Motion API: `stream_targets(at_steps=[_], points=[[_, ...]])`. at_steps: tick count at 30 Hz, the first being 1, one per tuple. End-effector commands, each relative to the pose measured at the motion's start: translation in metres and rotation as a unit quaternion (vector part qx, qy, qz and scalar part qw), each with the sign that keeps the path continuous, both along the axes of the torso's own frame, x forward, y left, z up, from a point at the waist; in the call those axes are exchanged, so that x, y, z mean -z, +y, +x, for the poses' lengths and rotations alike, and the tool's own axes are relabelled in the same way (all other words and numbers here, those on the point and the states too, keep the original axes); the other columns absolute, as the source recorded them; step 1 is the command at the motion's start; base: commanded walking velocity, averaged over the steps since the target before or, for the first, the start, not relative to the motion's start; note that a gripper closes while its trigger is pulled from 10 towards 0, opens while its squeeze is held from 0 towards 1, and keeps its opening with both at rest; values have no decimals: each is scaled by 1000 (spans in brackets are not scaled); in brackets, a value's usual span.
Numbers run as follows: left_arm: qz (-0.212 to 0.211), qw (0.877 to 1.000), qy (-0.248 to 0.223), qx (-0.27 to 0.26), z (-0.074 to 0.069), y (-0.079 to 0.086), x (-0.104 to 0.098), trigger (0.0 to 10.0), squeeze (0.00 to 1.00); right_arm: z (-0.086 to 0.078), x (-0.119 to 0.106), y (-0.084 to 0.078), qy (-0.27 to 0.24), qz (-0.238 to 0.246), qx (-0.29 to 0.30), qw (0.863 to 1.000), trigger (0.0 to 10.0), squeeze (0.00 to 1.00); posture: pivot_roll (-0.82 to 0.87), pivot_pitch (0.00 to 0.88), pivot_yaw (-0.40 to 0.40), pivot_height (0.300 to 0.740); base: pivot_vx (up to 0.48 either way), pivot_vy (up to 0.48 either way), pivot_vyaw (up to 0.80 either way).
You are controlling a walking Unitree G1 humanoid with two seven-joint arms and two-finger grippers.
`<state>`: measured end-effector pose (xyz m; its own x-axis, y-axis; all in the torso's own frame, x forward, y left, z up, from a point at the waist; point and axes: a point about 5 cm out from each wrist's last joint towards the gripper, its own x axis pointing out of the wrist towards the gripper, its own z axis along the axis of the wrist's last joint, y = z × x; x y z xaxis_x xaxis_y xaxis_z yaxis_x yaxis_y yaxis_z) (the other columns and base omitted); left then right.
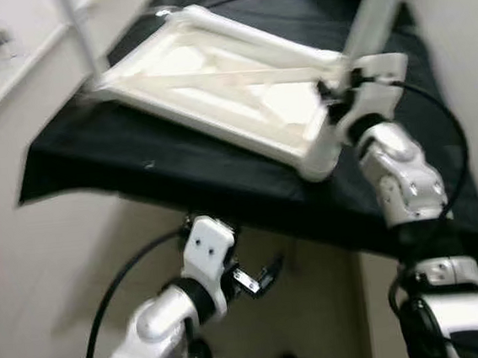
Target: Building children table
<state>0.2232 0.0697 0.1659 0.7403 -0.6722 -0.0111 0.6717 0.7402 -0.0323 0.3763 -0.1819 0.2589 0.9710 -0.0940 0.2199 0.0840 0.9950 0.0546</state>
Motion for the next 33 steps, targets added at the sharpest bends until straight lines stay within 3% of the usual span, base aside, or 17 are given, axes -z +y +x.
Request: stream_targets(at_steps=[1,9,15,17,20,27,30,33], points=[[3,1000,4,1,1,-2,2,10000,0,-3,53,-6,102,13,51,993,10000,0,90,257,-71,740,0,0,0],[1,1000,0,1,2,-3,2,10000,0,-5,51,0,85,64,167,980,10000,0,90,236,-72,740,0,0,0],[1,1000,-1,2,3,-3,2,10000,0,-2,48,6,88,71,213,971,10000,0,92,239,-74,740,0,0,0],[0,1000,-3,2,3,-3,1,10000,0,2,43,13,89,81,255,959,10000,0,93,239,-75,740,0,0,0],[-2,1000,-4,1,3,-3,1,10000,0,2,29,23,63,66,307,947,10000,0,91,240,-78,740,0,0,0],[1,1000,-6,2,3,-4,1,10000,0,1,20,39,57,39,334,940,10000,0,97,239,-78,740,0,0,0],[2,1000,-7,3,2,-4,2,10000,0,0,19,41,68,43,359,930,10000,0,96,239,-79,740,0,0,0],[2,1000,-7,4,3,-5,2,10000,0,-3,19,42,91,77,399,909,10000,0,91,238,-80,740,0,0,0]])
